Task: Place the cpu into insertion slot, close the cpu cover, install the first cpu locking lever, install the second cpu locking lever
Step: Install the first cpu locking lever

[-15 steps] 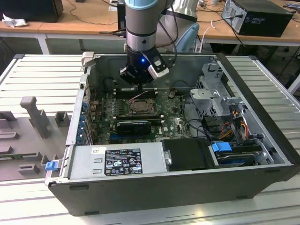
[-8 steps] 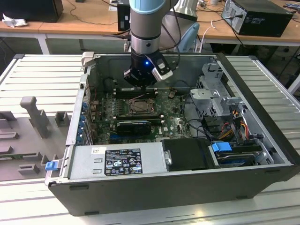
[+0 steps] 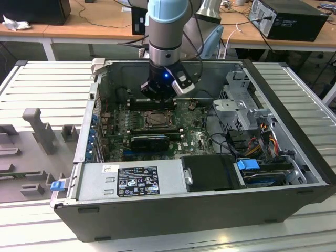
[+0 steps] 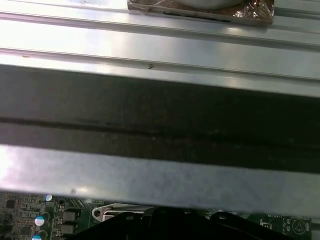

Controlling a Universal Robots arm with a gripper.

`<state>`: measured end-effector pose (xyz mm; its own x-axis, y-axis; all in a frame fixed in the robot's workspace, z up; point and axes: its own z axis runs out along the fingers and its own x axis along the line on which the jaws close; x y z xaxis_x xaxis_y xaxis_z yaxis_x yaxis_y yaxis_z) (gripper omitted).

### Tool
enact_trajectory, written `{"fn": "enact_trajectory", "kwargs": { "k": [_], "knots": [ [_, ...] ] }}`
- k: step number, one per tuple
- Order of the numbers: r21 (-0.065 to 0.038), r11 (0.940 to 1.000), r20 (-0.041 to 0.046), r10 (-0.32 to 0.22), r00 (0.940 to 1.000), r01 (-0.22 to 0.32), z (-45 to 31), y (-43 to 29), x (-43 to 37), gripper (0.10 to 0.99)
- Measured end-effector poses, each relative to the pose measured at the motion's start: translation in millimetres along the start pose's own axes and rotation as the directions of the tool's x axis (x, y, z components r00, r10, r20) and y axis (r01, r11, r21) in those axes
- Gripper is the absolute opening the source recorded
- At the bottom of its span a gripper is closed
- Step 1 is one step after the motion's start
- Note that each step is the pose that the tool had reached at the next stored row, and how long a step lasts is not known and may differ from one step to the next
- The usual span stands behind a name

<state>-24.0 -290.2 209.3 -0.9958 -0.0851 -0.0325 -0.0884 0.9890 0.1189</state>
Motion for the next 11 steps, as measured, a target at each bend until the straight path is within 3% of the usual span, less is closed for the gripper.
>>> {"fn": "enact_trajectory", "kwargs": {
  "k": [11],
  "knots": [
    [0.005,1.0,-0.0005,0.0,1.0,0.0,4.5,-0.6,-0.7,0.106]
  ]
}}
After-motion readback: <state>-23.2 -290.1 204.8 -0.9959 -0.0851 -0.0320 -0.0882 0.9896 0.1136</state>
